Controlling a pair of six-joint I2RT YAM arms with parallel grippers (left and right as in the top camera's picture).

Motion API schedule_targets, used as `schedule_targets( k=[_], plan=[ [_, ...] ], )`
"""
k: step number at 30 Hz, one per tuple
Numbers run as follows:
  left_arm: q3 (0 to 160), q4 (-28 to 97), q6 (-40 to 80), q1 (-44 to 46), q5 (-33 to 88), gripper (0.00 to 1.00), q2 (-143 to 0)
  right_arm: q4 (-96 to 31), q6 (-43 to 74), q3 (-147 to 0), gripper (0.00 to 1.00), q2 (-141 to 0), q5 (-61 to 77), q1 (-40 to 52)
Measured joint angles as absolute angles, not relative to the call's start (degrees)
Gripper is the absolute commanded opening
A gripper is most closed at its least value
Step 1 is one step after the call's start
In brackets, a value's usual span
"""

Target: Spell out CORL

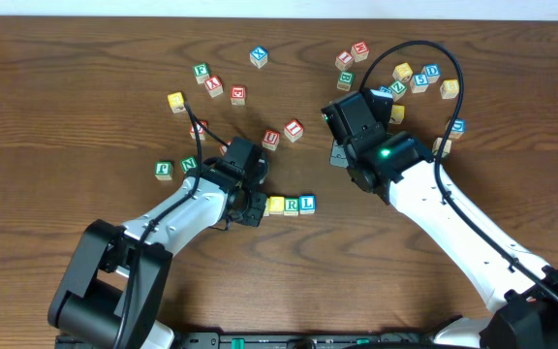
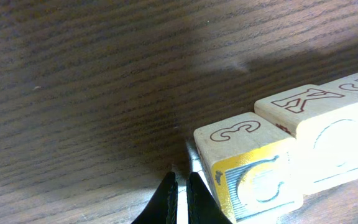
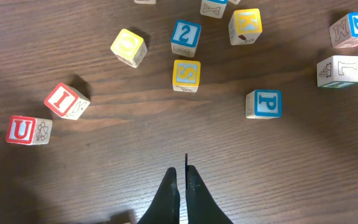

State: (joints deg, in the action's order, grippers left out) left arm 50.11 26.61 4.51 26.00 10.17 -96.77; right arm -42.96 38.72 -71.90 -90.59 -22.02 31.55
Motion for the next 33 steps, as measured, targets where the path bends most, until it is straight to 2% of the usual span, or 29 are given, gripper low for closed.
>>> schedule_targets(
  k=[33],
  plan=[
    [50.1,27.0,4.2,27.9,10.6,0.07,-96.8,-43.0,38.5,-71.9,0.01,-90.6,-22.0,31.6]
  ],
)
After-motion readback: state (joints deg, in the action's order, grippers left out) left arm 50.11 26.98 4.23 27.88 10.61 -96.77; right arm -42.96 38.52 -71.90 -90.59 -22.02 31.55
